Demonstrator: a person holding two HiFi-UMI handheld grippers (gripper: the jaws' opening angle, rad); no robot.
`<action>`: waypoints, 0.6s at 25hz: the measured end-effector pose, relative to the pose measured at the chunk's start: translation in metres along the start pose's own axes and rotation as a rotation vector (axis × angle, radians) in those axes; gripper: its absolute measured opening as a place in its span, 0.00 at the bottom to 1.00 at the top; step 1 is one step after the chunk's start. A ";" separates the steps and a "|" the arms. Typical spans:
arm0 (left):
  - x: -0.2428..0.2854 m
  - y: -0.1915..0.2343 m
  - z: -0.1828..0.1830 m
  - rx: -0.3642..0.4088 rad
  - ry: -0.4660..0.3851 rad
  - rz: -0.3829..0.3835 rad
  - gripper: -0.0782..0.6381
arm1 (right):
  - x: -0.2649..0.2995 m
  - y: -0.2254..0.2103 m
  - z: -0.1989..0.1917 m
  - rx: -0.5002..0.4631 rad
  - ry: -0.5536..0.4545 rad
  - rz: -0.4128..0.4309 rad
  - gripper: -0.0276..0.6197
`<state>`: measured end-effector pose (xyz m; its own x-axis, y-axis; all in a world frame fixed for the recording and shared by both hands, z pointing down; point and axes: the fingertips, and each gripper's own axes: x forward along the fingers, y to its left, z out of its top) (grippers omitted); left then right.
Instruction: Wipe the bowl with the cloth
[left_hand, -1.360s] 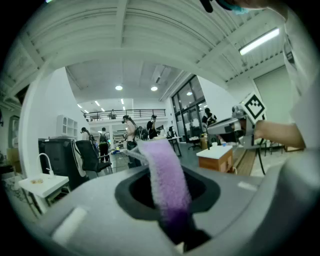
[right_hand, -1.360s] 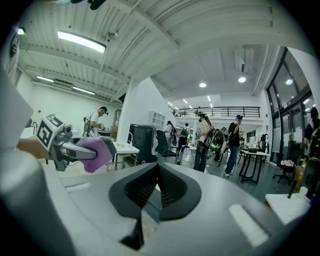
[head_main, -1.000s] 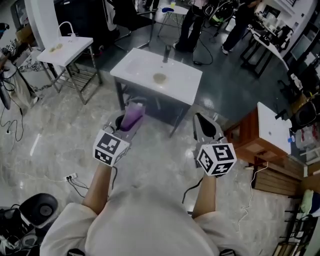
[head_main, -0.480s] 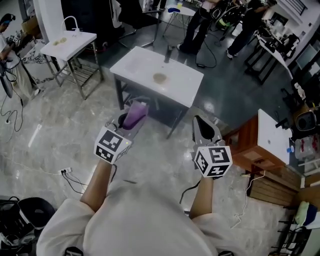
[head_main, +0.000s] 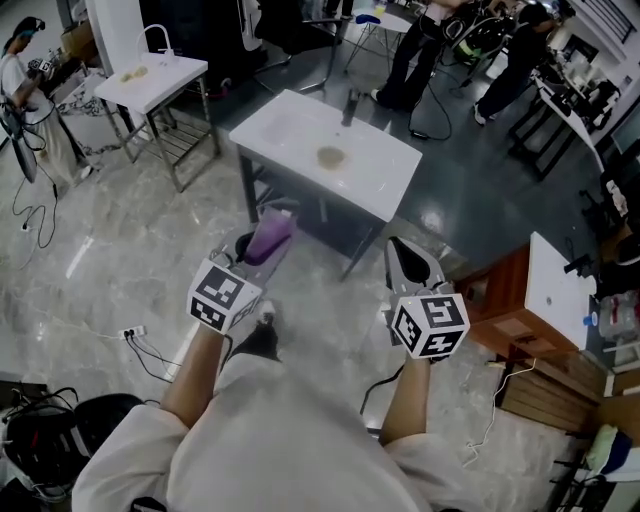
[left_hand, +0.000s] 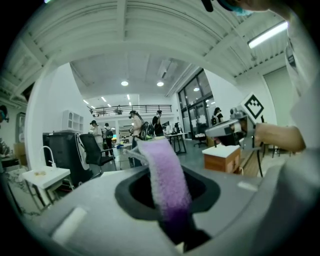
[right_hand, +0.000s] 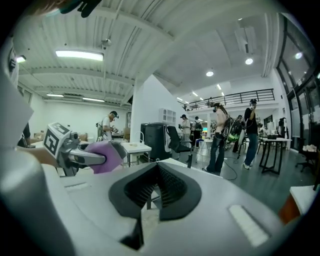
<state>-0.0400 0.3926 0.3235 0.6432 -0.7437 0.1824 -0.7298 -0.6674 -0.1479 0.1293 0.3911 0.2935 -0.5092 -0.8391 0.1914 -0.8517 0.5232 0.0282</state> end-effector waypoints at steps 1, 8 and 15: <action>0.006 0.007 -0.002 -0.003 0.004 0.002 0.24 | 0.008 -0.003 -0.002 -0.001 0.002 0.007 0.05; 0.080 0.071 -0.022 -0.019 0.026 -0.021 0.24 | 0.089 -0.043 -0.011 0.026 0.012 0.039 0.05; 0.155 0.162 -0.008 -0.015 0.013 -0.037 0.24 | 0.191 -0.079 0.020 0.001 0.008 0.052 0.05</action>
<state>-0.0602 0.1692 0.3354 0.6671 -0.7176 0.2001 -0.7088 -0.6941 -0.1257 0.0966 0.1868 0.3079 -0.5519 -0.8094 0.2008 -0.8242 0.5661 0.0168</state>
